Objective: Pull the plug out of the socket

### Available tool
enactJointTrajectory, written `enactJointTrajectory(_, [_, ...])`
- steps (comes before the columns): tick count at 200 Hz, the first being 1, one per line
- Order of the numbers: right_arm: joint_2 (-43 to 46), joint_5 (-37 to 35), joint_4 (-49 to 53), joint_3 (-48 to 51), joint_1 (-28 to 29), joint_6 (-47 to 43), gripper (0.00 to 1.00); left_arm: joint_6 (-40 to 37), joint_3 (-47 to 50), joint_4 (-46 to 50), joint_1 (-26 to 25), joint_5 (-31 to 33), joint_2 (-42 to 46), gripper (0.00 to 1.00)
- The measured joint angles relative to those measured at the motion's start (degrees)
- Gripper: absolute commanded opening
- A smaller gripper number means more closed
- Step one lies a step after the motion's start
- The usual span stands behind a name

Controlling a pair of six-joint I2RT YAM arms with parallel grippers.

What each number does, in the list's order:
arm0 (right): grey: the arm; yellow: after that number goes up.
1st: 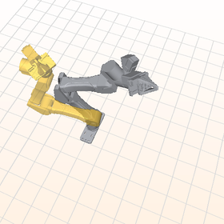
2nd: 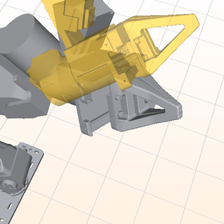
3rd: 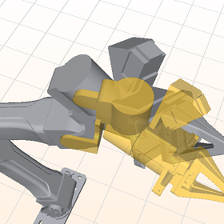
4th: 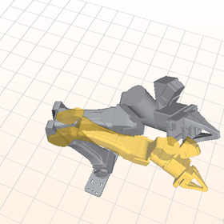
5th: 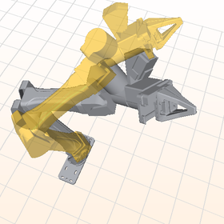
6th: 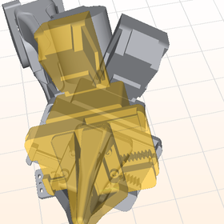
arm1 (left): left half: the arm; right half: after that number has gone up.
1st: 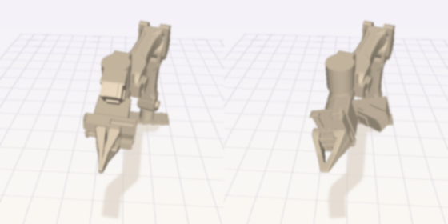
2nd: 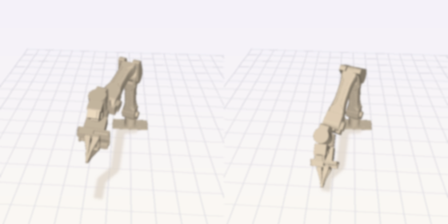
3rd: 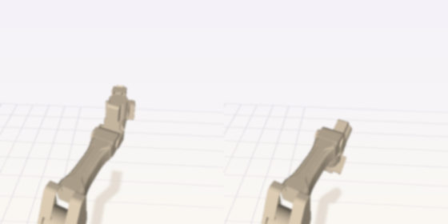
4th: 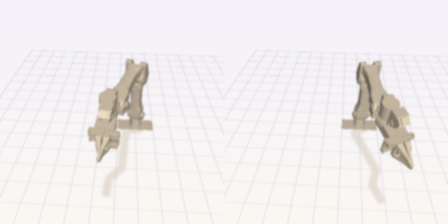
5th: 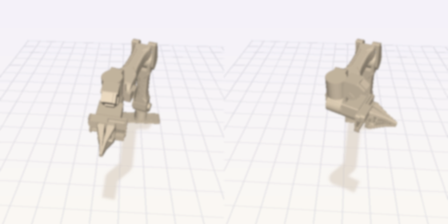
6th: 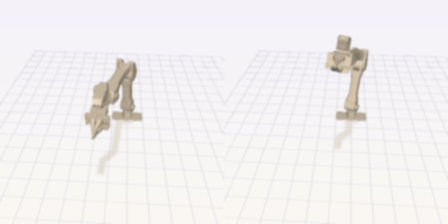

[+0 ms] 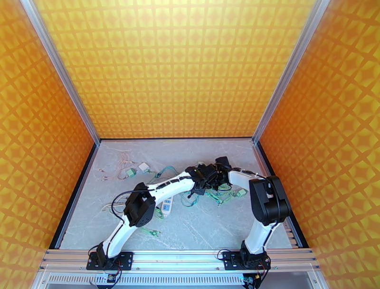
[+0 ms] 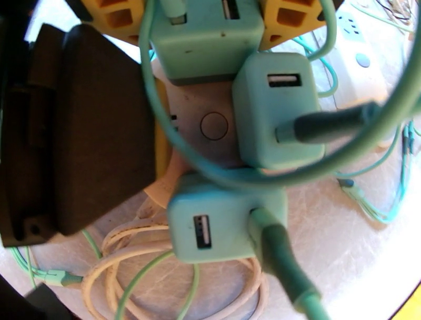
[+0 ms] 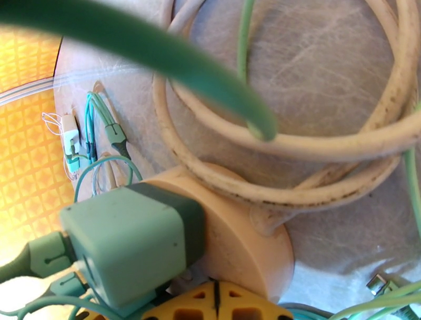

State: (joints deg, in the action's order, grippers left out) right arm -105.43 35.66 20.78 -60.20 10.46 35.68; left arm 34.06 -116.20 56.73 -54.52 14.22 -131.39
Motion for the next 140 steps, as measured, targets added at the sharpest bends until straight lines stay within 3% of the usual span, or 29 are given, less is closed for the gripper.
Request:
enactJointTrajectory(33, [0.02,-0.39,-0.44,0.09,0.42,-0.02,0.00,3.02,6.95,-5.49,3.89,-9.09,4.09,0.00])
enactJointTrajectory(60, [0.07,-0.35,-1.07,0.11,0.44,-0.22,0.00,3.45,8.59,-7.26,5.03,-11.82,5.20,0.00])
enactJointTrajectory(96, [0.07,-0.39,-1.11,0.15,0.44,-0.22,0.00,2.95,6.80,-5.62,4.15,-10.84,4.35,0.00])
enactJointTrajectory(140, [0.07,0.37,-0.74,0.55,-0.68,-1.25,0.00,0.37,-7.08,5.77,1.05,-2.89,-3.13,0.00])
